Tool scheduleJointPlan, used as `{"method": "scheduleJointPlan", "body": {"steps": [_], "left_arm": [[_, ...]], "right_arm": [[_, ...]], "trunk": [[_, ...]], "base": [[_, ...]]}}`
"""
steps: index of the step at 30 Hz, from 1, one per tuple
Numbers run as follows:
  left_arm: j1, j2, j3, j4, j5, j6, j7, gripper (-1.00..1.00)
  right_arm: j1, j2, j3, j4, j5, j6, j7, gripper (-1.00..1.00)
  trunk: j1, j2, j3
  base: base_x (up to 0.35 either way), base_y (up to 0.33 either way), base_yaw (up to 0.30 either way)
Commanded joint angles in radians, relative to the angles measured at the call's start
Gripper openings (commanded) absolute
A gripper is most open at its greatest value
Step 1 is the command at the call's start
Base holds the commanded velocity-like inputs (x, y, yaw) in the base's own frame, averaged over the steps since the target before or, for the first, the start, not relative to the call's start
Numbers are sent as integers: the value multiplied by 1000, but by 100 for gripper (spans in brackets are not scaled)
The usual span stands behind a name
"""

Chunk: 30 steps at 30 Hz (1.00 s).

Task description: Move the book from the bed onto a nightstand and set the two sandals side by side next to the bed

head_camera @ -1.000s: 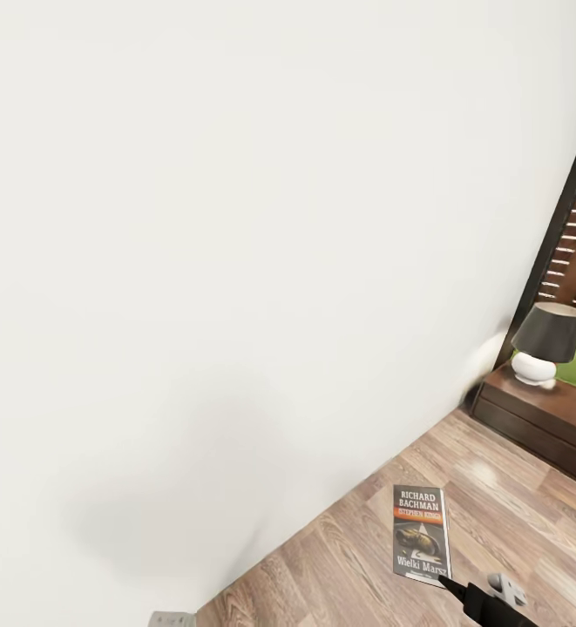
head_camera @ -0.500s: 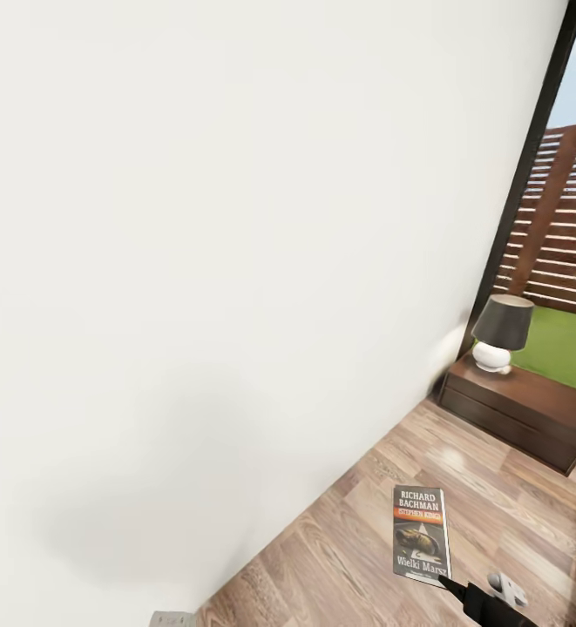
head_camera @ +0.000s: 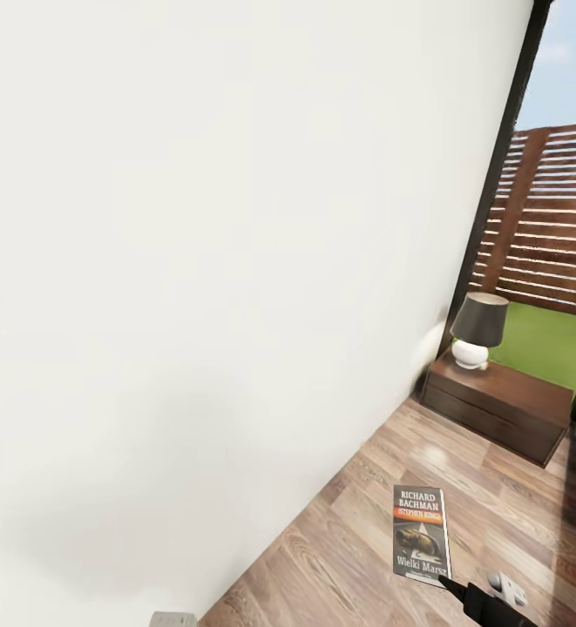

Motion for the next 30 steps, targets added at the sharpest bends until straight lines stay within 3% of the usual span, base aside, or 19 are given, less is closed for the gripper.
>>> {"method": "scheduleJointPlan", "body": {"steps": [1, 7, 9, 16, 30], "left_arm": [[-1, 0, 8, 1, -7, -3, -5, 100], [-1, -1, 7, 3, -11, -2, -6, 100], [-1, -13, 2, 23, -20, -1, -7, 100], [-1, -30, -35, 69, -111, -2, -6, 100], [-1, -31, -37, 71, -121, -3, -5, 100]], "right_arm": [[-1, 0, -6, 0, -6, 6, 3, -100], [-1, 0, -6, 0, -6, 6, 3, -100], [-1, 0, -6, 0, -6, 6, 3, -100], [-1, 0, -6, 0, -6, 6, 3, -100], [-1, 0, -6, 0, -6, 6, 3, -100]], "trunk": [[1, -2, -2], [1, -2, -2], [1, -2, -2], [1, -2, -2], [1, -2, -2]], "base": [[324, 0, -16], [321, 0, -4], [302, 0, 0], [252, 0, -2], [16, 0, -225]]}}
